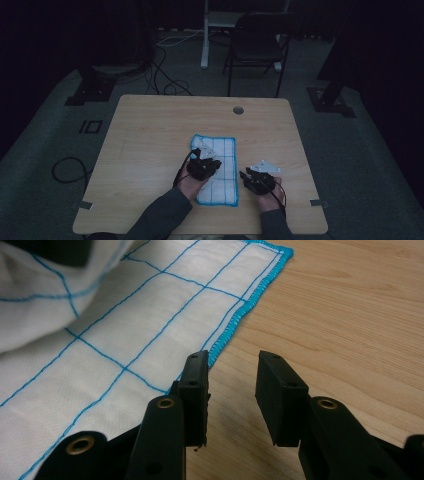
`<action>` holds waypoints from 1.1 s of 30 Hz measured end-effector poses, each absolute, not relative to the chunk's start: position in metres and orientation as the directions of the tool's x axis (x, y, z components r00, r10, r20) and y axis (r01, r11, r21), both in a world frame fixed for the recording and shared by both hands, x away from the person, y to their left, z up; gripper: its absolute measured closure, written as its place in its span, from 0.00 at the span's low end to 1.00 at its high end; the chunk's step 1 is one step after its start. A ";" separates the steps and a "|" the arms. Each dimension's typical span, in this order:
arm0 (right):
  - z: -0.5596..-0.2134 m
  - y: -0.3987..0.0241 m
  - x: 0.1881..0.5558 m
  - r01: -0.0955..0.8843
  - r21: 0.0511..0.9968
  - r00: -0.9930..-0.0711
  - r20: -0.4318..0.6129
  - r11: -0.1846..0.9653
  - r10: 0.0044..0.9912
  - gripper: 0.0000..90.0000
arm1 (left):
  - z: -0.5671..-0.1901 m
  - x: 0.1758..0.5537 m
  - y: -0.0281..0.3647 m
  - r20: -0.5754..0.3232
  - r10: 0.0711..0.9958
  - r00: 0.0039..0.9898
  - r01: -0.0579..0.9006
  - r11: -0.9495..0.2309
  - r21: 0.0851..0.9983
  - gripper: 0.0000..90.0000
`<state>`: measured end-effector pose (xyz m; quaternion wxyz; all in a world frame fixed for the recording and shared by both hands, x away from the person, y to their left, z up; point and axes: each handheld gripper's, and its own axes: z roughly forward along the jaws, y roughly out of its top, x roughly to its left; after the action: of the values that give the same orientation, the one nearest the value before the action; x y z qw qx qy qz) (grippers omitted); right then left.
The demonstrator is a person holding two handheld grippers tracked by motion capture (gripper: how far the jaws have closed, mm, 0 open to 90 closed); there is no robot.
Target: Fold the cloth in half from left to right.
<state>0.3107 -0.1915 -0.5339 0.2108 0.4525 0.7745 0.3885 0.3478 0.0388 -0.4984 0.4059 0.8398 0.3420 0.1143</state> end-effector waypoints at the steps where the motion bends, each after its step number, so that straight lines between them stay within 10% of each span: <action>1: -0.534 -0.192 0.311 0.537 0.793 -0.501 0.025 0.288 0.865 0.74 | -0.501 0.348 0.037 -0.089 0.667 0.740 0.486 -0.438 0.756 0.96; 14: -0.534 -0.192 0.310 0.540 0.793 -0.492 0.025 0.283 0.870 0.74 | -0.512 0.354 0.022 -0.091 0.653 0.752 0.500 -0.475 0.724 0.95; 21: -0.534 -0.192 0.310 0.539 0.793 -0.493 0.024 0.284 0.870 0.74 | -0.499 0.342 0.027 -0.108 0.631 0.769 0.490 -0.473 0.732 0.69; 33: -0.534 -0.192 0.310 0.538 0.794 -0.491 0.023 0.283 0.871 0.74 | -0.468 0.328 0.066 -0.094 0.666 0.740 0.465 -0.406 0.786 0.72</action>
<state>0.3104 -0.1922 -0.5339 0.2147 0.4564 0.7715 0.3878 0.3285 0.0659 -0.4680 0.4253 0.8302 0.3406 0.1177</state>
